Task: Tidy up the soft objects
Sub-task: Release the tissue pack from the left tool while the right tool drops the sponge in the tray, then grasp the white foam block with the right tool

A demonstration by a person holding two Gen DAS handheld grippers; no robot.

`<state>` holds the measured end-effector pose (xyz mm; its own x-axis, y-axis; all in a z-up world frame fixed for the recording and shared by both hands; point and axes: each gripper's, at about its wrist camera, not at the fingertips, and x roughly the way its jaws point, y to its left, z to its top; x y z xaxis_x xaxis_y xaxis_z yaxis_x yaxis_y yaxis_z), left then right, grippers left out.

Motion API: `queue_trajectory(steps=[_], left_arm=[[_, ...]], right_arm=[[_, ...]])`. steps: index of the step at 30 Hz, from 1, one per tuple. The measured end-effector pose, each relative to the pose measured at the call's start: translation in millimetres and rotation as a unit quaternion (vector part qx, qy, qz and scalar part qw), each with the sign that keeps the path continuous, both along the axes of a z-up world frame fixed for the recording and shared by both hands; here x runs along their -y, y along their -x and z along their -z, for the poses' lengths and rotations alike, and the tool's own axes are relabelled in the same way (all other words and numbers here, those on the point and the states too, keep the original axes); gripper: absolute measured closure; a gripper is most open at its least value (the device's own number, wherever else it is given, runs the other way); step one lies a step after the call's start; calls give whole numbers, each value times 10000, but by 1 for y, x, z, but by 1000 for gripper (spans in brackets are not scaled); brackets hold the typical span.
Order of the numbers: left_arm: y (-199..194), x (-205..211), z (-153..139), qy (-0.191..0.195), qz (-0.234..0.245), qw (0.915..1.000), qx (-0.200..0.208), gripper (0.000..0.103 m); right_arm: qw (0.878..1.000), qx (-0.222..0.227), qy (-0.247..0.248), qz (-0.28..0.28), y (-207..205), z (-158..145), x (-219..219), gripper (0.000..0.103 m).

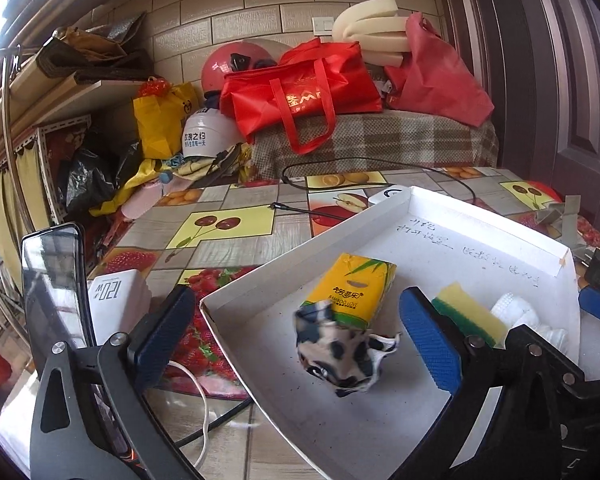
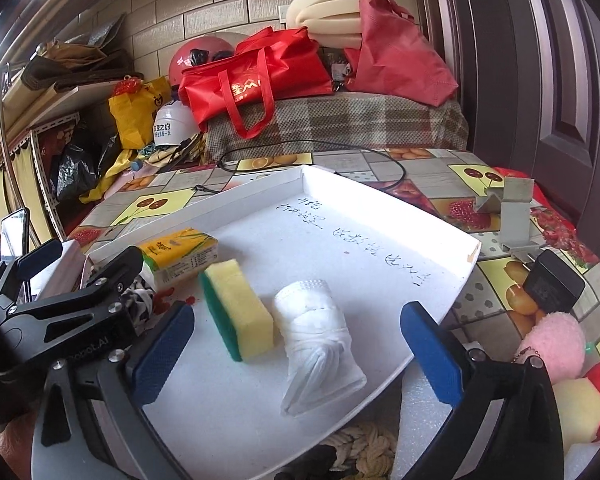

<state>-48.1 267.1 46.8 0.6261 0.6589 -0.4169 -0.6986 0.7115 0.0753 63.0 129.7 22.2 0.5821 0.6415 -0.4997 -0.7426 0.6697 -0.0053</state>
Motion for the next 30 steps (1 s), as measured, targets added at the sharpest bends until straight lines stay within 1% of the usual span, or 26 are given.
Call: queue_trajectory(steps=[4,8,10,11,12,14,15,17,20,22,24,26,27,29,30], left_arm=[[10,5,-4,-159,-70,9995,247,0],[23,10,-8,-300,-57,9977,604,0],[32,8,-9,-181,-8,9966,808,0],[36,8,-8,-63,54,9962,868,0],[39,10,-9,7,140,9956,923,0],[47,22,-10,-19,322,9946,986,0],[49,31,-10,-49,480,9940,978,0],[53,50,-11,-134,847,9919,936,0],[57,76,-12,-117,1348,9862,950,0],[58,93,-13,-151,1636,9821,919,0],[57,108,-12,-120,1992,9761,855,0],[52,121,-12,-36,2315,9705,677,0],[49,127,-11,21,2464,9676,560,0],[42,138,-8,162,2748,9608,323,0],[39,143,-6,227,2886,9569,222,0]], right_arm=[[9993,350,-94,34,12,-5,3,0],[9931,1100,-394,136,39,-13,15,0],[9895,1348,-441,295,50,-15,23,0],[9895,1347,-428,296,53,-16,28,0],[9906,1288,-393,229,56,-15,33,0],[9916,1227,-376,167,60,-15,49,0],[9917,1200,-420,199,62,-16,60,0],[9909,1148,-671,211,63,-19,90,0],[9904,1021,-800,473,56,-22,133,0],[9880,935,-959,775,46,-26,163,0],[9837,845,-1086,1160,32,-29,191,0],[9792,553,-1216,1528,13,-30,213,0],[9791,342,-1192,1610,4,-28,222,0],[9840,-133,-928,1518,-8,-21,228,0],[9865,-390,-853,1346,-11,-18,228,0]])
